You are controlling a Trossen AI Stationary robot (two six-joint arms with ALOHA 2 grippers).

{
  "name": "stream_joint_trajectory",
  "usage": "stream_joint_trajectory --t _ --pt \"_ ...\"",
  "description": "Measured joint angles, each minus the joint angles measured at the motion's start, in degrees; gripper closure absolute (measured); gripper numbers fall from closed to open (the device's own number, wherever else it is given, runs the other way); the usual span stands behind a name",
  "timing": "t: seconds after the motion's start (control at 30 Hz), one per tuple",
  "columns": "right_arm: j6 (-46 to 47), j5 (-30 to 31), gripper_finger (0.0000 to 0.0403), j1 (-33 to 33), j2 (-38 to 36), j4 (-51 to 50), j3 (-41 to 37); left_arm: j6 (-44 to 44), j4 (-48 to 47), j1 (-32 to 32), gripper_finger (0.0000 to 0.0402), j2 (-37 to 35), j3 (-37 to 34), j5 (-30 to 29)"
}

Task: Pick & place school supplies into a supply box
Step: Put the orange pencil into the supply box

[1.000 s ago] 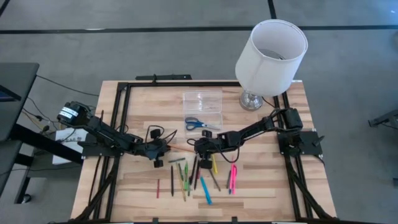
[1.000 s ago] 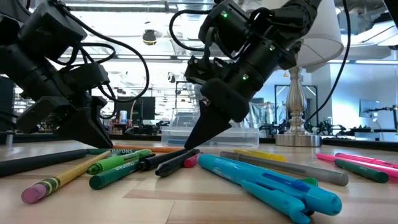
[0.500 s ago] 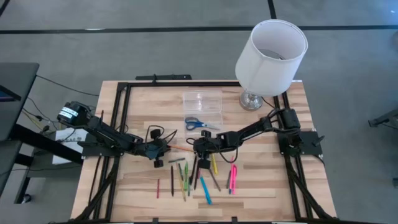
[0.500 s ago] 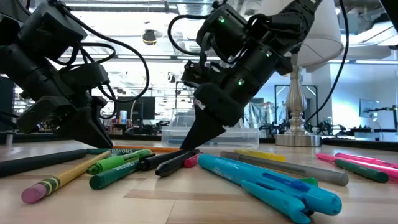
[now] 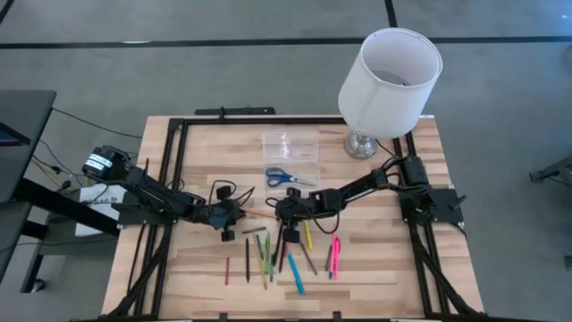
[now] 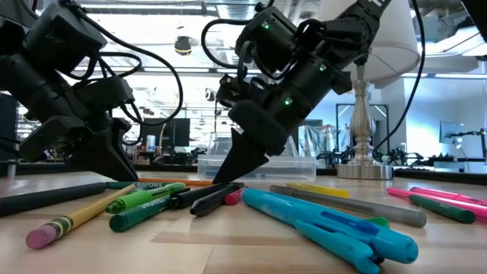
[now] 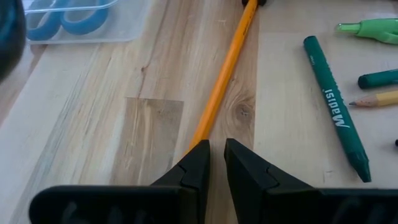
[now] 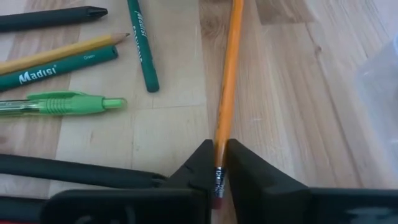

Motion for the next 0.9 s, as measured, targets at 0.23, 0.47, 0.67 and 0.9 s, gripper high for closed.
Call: stream_joint_trajectory --t 0.23,0.47,0.67,0.9 --pt "-0.11 0.01 0.0391 -0.04 -0.02 -0.38 0.02 3.18 0.97 -0.04 0.0352 0.0 0.03 -0.03" --pt "-0.16 -0.36 0.0399 -0.04 -0.07 -1.06 0.04 8.15 0.99 -0.07 0.0352 0.0 0.15 -0.45" --pt "-0.65 -0.45 0.0394 -0.01 -0.08 -1.29 0.04 10.26 1.06 -0.07 0.0352 0.0 0.17 -1.58" --pt "-1.76 -0.8 0.0397 0.05 -0.13 -1.57 0.04 11.76 3.43 0.12 0.0352 -0.02 0.17 -2.79"
